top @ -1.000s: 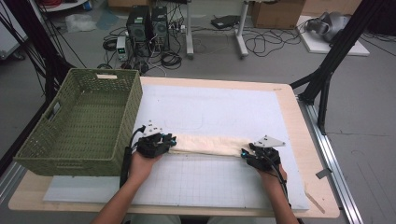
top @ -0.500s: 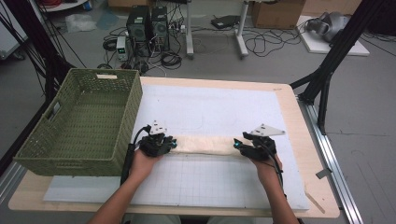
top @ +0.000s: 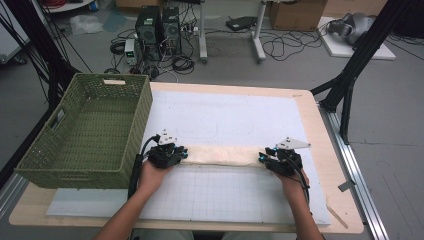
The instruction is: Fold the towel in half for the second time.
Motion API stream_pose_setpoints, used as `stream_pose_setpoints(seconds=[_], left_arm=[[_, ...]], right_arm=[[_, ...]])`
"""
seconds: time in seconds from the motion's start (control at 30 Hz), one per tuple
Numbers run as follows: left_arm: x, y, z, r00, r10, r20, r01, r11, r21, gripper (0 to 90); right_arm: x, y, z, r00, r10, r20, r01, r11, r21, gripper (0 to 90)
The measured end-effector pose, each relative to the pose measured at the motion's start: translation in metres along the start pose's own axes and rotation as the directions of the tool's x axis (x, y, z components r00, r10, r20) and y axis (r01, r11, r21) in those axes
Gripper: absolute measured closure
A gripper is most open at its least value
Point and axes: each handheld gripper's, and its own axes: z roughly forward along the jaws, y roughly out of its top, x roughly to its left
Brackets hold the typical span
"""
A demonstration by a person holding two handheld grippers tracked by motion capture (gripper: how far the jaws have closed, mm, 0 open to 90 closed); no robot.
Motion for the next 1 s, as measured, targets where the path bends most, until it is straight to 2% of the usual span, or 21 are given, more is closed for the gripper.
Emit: stream_pose_setpoints(seconds=[0.07, 0.13, 0.17, 0.27, 0.33, 0.37, 0.43, 0.5, 0.57, 0.63, 0.7, 0.77, 0.8, 0.83, 0.87, 1.0], left_arm=[[0.0, 0.0, 0.0, 1.0, -0.001, 0.0, 0.001, 1.0, -0.002, 76.6], [0.0, 0.0, 0.0, 1.0, 0.002, 0.001, -0.002, 1.0, 0.0, 76.6], [0.0, 0.0, 0.0, 1.0, 0.002, 0.001, -0.002, 1.0, 0.0, 76.7], [0.001, 0.0, 0.0, 1.0, -0.003, 0.006, 0.003, 1.0, -0.002, 76.6], [0.002, 0.0, -0.002, 0.9991, -0.028, 0.032, 0.028, 0.9995, -0.015, 74.5], [0.002, 0.001, -0.004, 0.998, -0.038, 0.051, 0.04, 0.9985, -0.037, 70.9], [0.002, 0.003, -0.013, 0.9971, -0.026, 0.072, 0.033, 0.9948, -0.096, 66.2], [0.002, 0.005, -0.021, 0.9961, -0.022, 0.086, 0.035, 0.9868, -0.158, 61.0], [0.003, 0.006, -0.027, 0.9935, -0.021, 0.112, 0.043, 0.9803, -0.193, 54.3], [0.003, 0.006, -0.031, 0.9933, -0.023, 0.113, 0.047, 0.9765, -0.21, 45.2], [0.004, 0.006, -0.035, 0.9908, -0.038, 0.13, 0.066, 0.9738, -0.218, 38.5], [0.003, 0.005, -0.039, 0.9869, -0.052, 0.153, 0.088, 0.9673, -0.238, 30.2], [0.002, 0.004, -0.04, 0.9882, -0.055, 0.143, 0.09, 0.9636, -0.252, 28.3], [0.0, 0.004, -0.042, 0.9904, -0.054, 0.127, 0.086, 0.9615, -0.261, 23.1], [0.0, 0.003, -0.043, 0.9901, -0.053, 0.13, 0.087, 0.9604, -0.265, 17.3], [-0.001, 0.002, -0.047, 0.9892, -0.049, 0.138, 0.086, 0.9572, -0.276, 16.6]], right_arm=[[-0.001, -0.006, -0.004, 0.9997, -0.023, -0.005, 0.024, 0.999, 0.037, 75.4], [-0.002, -0.015, -0.003, 0.9991, -0.041, 0.008, 0.04, 0.996, 0.077, 74.8], [-0.004, -0.018, -0.003, 0.9994, -0.032, 0.009, 0.032, 0.998, 0.056, 72.9], [-0.006, -0.019, -0.008, 0.9997, 0.003, 0.026, -0.004, 0.999, 0.042, 66.2], [-0.007, -0.018, -0.015, 0.9995, 0.013, 0.029, -0.013, 1.0, 0.006, 63.0], [-0.007, -0.017, -0.02, 0.9994, 0.023, 0.024, -0.022, 1.0, -0.015, 62.7], [-0.008, -0.015, -0.03, 0.9992, 0.022, 0.032, -0.02, 0.998, -0.057, 60.3], [-0.008, -0.013, -0.04, 0.9991, 0.025, 0.034, -0.022, 0.996, -0.088, 57.0], [-0.007, -0.012, -0.046, 0.9989, 0.017, 0.045, -0.012, 0.995, -0.103, 52.8], [-0.006, -0.013, -0.052, 0.9974, 0.024, 0.069, -0.016, 0.993, -0.117, 42.3], [-0.005, -0.016, -0.057, 0.9962, 0.024, 0.084, -0.013, 0.992, -0.124, 37.4], [-0.004, -0.02, -0.061, 0.9942, 0.011, 0.107, 0.002, 0.992, -0.123, 32.2], [-0.005, -0.022, -0.064, 0.994, 0.017, 0.108, -0.003, 0.992, -0.125, 30.3], [-0.006, -0.024, -0.066, 0.9935, 0.022, 0.112, -0.007, 0.992, -0.127, 28.5], [-0.007, -0.026, -0.068, 0.9929, 0.029, 0.116, -0.013, 0.991, -0.133, 26.5], [-0.011, -0.03, -0.073, 0.9887, 0.061, 0.137, -0.04, 0.987, -0.155, 19.6]])
